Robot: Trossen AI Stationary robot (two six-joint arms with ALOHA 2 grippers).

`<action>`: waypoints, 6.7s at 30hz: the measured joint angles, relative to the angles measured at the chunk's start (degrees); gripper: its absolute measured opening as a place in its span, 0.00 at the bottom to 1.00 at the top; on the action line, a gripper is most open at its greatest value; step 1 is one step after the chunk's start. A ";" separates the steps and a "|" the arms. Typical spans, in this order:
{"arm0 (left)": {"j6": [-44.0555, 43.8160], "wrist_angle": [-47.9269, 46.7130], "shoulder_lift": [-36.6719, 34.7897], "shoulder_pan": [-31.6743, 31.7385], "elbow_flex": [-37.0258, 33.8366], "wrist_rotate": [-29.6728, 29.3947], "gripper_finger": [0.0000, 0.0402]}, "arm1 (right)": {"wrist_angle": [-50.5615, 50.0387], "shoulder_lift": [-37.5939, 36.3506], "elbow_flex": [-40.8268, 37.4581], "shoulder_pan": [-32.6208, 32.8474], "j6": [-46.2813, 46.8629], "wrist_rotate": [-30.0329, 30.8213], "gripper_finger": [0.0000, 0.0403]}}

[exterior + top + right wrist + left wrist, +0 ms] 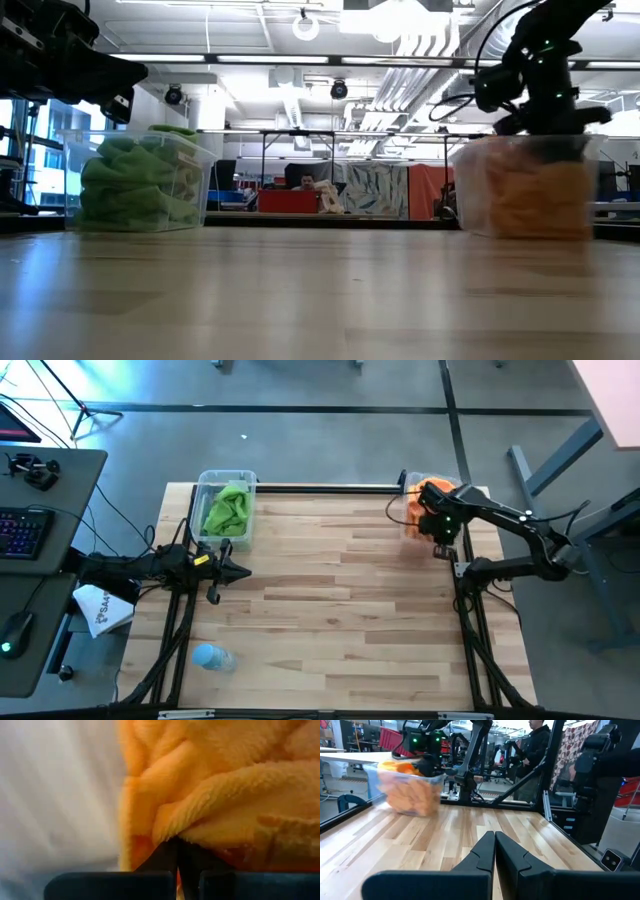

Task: Sort microfiber towel by color & place in baskets
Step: Put the orange microfiber towel into the right transparent bin, then return to Home Position

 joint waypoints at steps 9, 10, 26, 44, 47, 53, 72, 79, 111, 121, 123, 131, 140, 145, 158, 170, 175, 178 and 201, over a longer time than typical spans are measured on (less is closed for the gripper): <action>0.02 0.00 0.00 -0.01 -0.01 0.00 0.00 | -1.16 -1.65 0.12 0.00 1.26 8.95 0.00; 0.00 -0.02 0.00 0.01 -0.01 0.00 0.00 | 1.17 -2.34 0.12 0.02 1.64 9.01 0.00; 0.00 -0.02 0.00 0.01 0.00 0.00 0.00 | 5.35 -13.45 6.21 -0.02 5.09 12.32 0.00; 0.01 0.00 0.00 -0.01 -0.01 0.00 0.00 | 39.71 -21.91 5.16 17.04 35.45 -11.55 0.00; 0.00 -0.02 0.00 0.01 0.00 0.00 0.00 | 50.20 -22.39 -0.71 25.18 38.13 -6.86 0.00; 0.00 0.00 0.00 0.00 -0.01 0.00 0.00 | 62.24 -22.55 -10.14 36.67 39.51 2.37 0.00; 0.00 -0.01 0.00 -0.01 -0.01 -0.01 0.00 | 71.67 -40.77 -32.05 52.28 52.80 10.71 0.00; 0.00 -0.01 0.00 0.01 -0.01 -0.02 0.00 | 73.97 -49.93 -39.54 53.75 52.19 12.66 0.00; 0.00 -0.02 0.00 -0.01 -0.01 0.00 0.00 | 61.59 -67.91 -43.56 53.66 38.09 5.53 0.00; 0.00 -0.01 0.00 -0.01 -0.01 0.00 0.00 | 61.52 -67.91 -43.53 53.66 39.04 5.53 0.00; 0.00 -0.01 0.00 0.00 -0.01 -0.01 0.00 | 61.50 -67.91 -43.53 53.66 39.10 5.53 0.00; 0.00 -0.01 0.00 0.00 -0.01 0.00 0.00 | 61.50 -67.91 -43.53 53.66 39.08 5.53 0.00; 0.00 -0.02 0.00 0.01 0.00 0.00 0.00 | 61.50 -67.91 -43.53 53.66 39.10 5.53 0.00; 0.00 -0.02 0.00 0.01 -0.01 0.00 0.00 | 61.48 -67.91 -43.50 53.66 39.08 5.53 0.00; 0.00 -0.01 0.00 0.00 -0.01 0.00 0.00 | 61.48 -67.91 -43.50 53.66 39.08 5.53 0.00; 0.00 -0.02 0.00 -0.01 -0.01 0.00 0.00 | 61.48 -67.91 -43.50 53.66 39.10 5.53 0.00; 0.00 -0.02 0.00 0.01 -0.01 0.00 0.00 | 61.48 -67.89 -43.50 53.66 39.10 5.53 0.00; 0.00 0.00 0.00 -0.01 0.01 0.00 0.00 | 61.48 -67.89 -43.50 53.66 39.08 5.53 0.00; 0.00 -0.02 0.00 0.00 -0.01 0.00 0.00 | 61.50 -67.89 -43.50 53.65 39.08 5.51 0.00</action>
